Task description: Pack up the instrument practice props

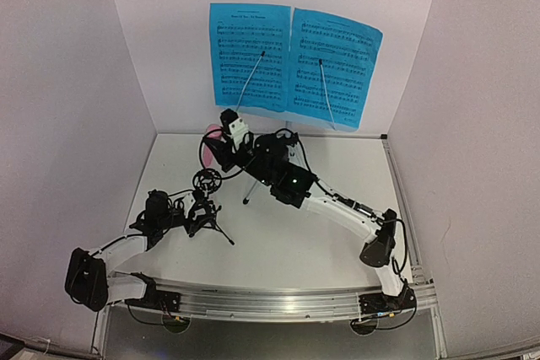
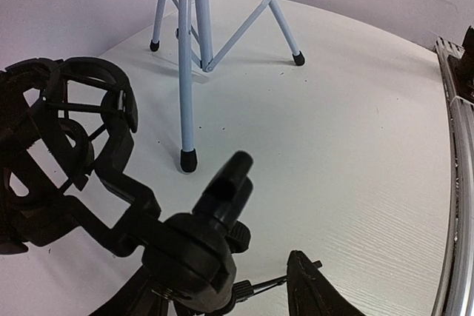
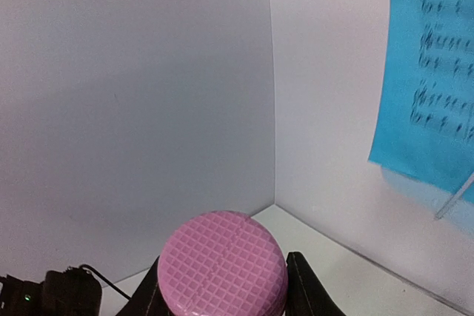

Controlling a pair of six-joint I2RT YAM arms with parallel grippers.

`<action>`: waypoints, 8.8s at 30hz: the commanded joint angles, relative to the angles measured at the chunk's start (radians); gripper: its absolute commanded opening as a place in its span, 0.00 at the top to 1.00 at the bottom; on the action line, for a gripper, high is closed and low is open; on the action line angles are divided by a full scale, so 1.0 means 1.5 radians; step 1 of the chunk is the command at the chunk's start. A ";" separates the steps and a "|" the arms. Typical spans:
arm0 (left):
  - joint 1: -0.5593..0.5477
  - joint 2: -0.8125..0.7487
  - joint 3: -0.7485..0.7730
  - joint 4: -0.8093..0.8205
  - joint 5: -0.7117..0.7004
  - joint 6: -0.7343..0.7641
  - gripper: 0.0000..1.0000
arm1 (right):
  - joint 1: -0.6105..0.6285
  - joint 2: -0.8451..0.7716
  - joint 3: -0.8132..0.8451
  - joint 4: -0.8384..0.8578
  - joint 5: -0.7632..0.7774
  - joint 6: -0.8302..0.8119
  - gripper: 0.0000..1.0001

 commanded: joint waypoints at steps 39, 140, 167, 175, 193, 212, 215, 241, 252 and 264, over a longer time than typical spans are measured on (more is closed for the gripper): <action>0.300 0.319 0.354 -0.051 0.096 0.195 1.00 | 0.018 -0.316 -0.336 -0.068 -0.046 0.154 1.00; 0.340 0.390 0.361 -0.628 -0.481 -0.097 1.00 | 0.042 -0.170 -0.409 -0.069 0.063 0.521 0.05; 0.340 0.436 0.415 -0.620 -0.428 -0.106 0.25 | 0.042 -0.186 -0.417 -0.070 0.049 0.474 0.02; 0.340 0.315 0.434 -0.631 -0.390 -0.096 0.10 | 0.041 -0.250 -0.465 -0.070 -0.021 0.341 0.02; 0.319 -0.001 0.469 -0.622 -0.039 -0.078 0.16 | 0.010 -0.453 -0.665 -0.225 -0.030 0.349 0.03; 0.091 0.337 1.082 -0.482 0.051 -0.313 0.12 | -0.001 -0.378 -0.344 -0.303 -0.222 0.227 0.13; 0.089 0.416 1.217 -0.483 0.049 -0.337 0.12 | -0.001 -0.328 -0.215 -0.303 -0.161 0.197 0.13; 0.044 0.551 1.298 -0.257 0.120 -0.454 0.34 | -0.077 0.009 0.134 0.144 0.132 0.150 0.46; 0.039 0.549 1.301 -0.254 0.096 -0.444 0.59 | -0.086 0.055 0.172 0.161 0.141 0.171 0.59; 0.028 0.557 1.299 -0.253 0.085 -0.432 0.70 | -0.091 0.082 0.193 0.164 0.142 0.179 0.60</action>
